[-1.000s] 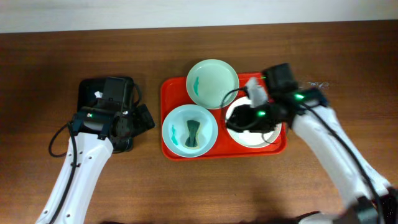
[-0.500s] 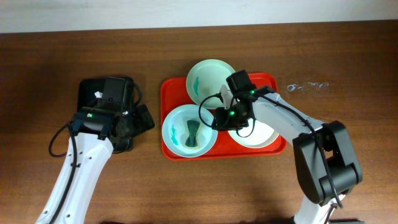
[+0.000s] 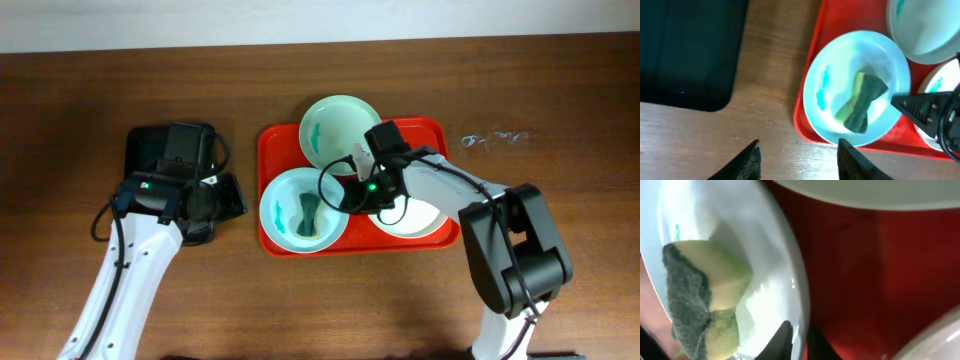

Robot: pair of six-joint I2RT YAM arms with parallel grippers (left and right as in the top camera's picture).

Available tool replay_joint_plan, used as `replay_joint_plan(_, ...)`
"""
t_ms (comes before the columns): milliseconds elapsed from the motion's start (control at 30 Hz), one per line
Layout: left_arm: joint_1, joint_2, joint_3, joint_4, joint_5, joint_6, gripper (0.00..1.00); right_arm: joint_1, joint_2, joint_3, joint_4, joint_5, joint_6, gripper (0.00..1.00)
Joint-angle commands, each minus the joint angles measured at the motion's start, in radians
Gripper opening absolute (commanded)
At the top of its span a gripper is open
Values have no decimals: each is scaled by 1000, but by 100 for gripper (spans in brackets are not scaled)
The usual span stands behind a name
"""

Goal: Clean dirty plates on tray and stack at the side
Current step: 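Grip the front-left plate rim with the right gripper to hold it, then scrub the front-left plate with the sponge in the left gripper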

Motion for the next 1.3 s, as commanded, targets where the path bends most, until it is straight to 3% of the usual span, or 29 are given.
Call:
replay_joint_plan(0, -3, 42, -38, 53, 142, 80, 34, -6, 32, -10, 0, -33, -13, 8)
replay_joint_plan(133, -64, 113, -44, 126, 171, 82, 31, -6, 32, -10, 0, -43, -13, 8)
replay_joint_plan(233, -146, 205, -44, 204, 183, 82, 46, -6, 32, -10, 0, -53, -13, 12)
replay_joint_plan(300, -190, 253, -44, 237, 183, 82, 57, -6, 31, -10, -2, -53, -13, 23)
replay_joint_plan(433, -251, 342, -44, 296, 182, 78, 58, -5, 26, 64, -163, 74, -13, 20)
replay_joint_plan(533, -254, 370, -44, 317, 182, 78, 54, -7, 26, 77, -192, 105, -7, 8)
replay_joint_plan(733, -272, 420, -44, 365, 194, 77, 44, -6, 26, 77, -192, 101, -8, 9)
replay_joint_plan(933, -310, 472, -44, 408, 193, 51, 44, -6, 26, 77, -192, 98, -8, 16)
replay_joint_plan(1033, -315, 484, -44, 455, 192, 51, 32, -6, 26, 77, -192, 98, -8, 16)
replay_joint_plan(1100, -315, 484, -44, 463, 159, 51, 14, -6, 26, 77, -192, 98, -8, 16)
replay_joint_plan(1167, -315, 488, -45, 460, 110, 51, 5, -6, 26, 77, -192, 98, -8, 16)
replay_joint_plan(1267, -315, 518, -45, 462, 114, 51, 30, -6, 26, 77, -192, 98, -8, 16)
